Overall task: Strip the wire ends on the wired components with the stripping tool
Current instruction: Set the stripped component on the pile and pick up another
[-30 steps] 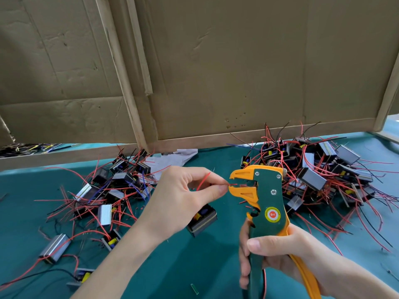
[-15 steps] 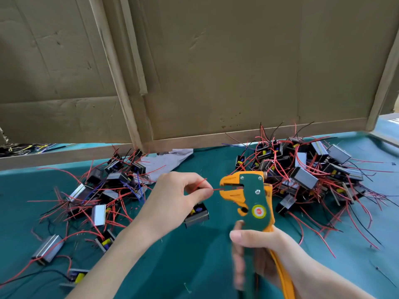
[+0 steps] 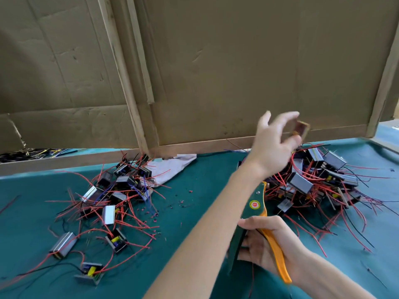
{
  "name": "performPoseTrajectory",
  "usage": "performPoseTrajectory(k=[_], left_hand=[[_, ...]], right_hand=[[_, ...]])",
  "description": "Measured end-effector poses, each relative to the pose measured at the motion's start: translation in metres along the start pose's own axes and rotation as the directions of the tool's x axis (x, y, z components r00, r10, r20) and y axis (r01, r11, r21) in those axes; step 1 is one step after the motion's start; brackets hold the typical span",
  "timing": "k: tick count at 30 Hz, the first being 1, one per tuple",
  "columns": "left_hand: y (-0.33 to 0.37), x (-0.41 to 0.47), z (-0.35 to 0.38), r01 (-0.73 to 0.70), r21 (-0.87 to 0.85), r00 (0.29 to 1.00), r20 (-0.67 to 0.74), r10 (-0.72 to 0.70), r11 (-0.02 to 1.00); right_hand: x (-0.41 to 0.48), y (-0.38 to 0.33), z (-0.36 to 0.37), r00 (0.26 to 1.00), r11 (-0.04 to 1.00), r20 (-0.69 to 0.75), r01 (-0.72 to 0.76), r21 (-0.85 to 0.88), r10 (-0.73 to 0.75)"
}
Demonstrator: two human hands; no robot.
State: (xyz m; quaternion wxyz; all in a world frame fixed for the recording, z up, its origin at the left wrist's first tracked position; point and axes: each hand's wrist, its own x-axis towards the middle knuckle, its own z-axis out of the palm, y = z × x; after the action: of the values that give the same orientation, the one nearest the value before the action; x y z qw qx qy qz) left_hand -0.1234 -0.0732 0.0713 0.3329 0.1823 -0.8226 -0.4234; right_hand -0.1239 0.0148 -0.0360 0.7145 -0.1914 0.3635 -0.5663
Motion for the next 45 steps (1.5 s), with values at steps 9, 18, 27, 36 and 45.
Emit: performPoseTrajectory(k=[9,18,27,36,45], left_hand=[[-0.069,-0.071,-0.082,0.2,0.442,0.979,-0.125,-0.16,0.875],[-0.141,-0.127,-0.179,0.643,0.734,0.756,-0.561,-0.337,0.22],[-0.165,-0.117,-0.218,0.613,0.778,0.776,-0.558,-0.294,0.14],[-0.155,-0.125,-0.235,0.548,0.69,0.798,-0.601,-0.047,0.473],[-0.088,-0.091,-0.194,0.224,0.384,0.715,-0.689,0.116,0.896]], right_hand=[[0.007,-0.008,-0.007,0.996,0.997,-0.055,0.074,0.013,-0.073],[0.005,-0.009,-0.002,0.992,0.995,-0.082,0.1,-0.005,-0.1],[0.004,-0.009,0.0,0.992,0.995,-0.076,0.096,-0.016,-0.097],[0.007,-0.006,-0.007,0.995,0.996,-0.063,0.082,-0.023,-0.083],[0.003,-0.007,-0.003,0.99,0.992,-0.072,0.123,-0.018,-0.124]])
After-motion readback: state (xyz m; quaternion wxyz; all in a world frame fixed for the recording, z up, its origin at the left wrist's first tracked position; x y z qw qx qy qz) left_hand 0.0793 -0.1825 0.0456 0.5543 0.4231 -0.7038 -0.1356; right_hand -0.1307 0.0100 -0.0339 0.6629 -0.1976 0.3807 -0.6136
